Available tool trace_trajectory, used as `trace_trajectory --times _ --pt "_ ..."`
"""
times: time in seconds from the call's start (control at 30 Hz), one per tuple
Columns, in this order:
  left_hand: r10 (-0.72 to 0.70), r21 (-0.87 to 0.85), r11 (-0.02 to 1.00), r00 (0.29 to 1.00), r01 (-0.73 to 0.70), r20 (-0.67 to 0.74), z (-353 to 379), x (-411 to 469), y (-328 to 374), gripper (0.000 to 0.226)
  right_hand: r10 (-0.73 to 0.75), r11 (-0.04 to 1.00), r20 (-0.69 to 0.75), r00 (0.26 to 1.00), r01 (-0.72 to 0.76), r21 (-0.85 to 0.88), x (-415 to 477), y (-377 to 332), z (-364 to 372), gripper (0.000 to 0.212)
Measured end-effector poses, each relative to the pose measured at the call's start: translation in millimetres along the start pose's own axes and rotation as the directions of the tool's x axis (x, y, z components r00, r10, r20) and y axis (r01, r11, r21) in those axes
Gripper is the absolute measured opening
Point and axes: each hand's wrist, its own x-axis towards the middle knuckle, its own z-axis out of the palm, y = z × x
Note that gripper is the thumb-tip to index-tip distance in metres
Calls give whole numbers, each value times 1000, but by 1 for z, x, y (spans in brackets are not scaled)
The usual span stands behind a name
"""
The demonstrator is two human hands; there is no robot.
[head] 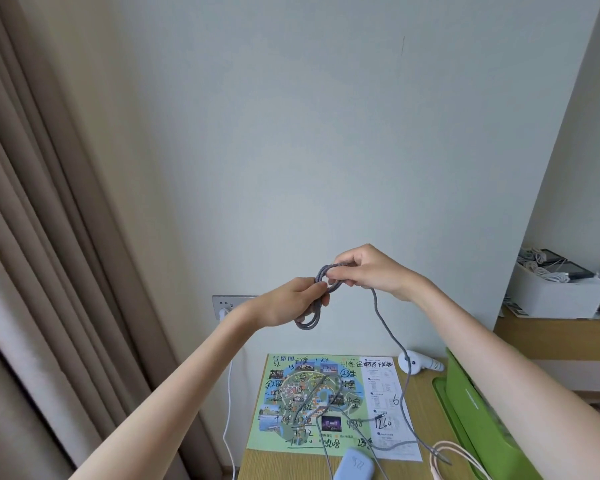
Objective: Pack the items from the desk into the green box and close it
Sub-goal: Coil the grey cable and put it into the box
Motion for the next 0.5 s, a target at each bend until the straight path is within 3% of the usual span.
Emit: trace_trajectory --times 0.17,0.33,0.5 --pt "-3 -113 993 988 -15 -155 0 2 -5 35 24 931 -51 998 -4 365 -6 18 -9 29" --pt "4 -262 958 915 -120 -403 -8 8 -4 33 85 934 -123 989 -36 354 -8 30 3 42" --pt "19 -311 930 870 -197 -493 3 15 5 36 52 947 -117 992 -12 322 -4 14 23 43"
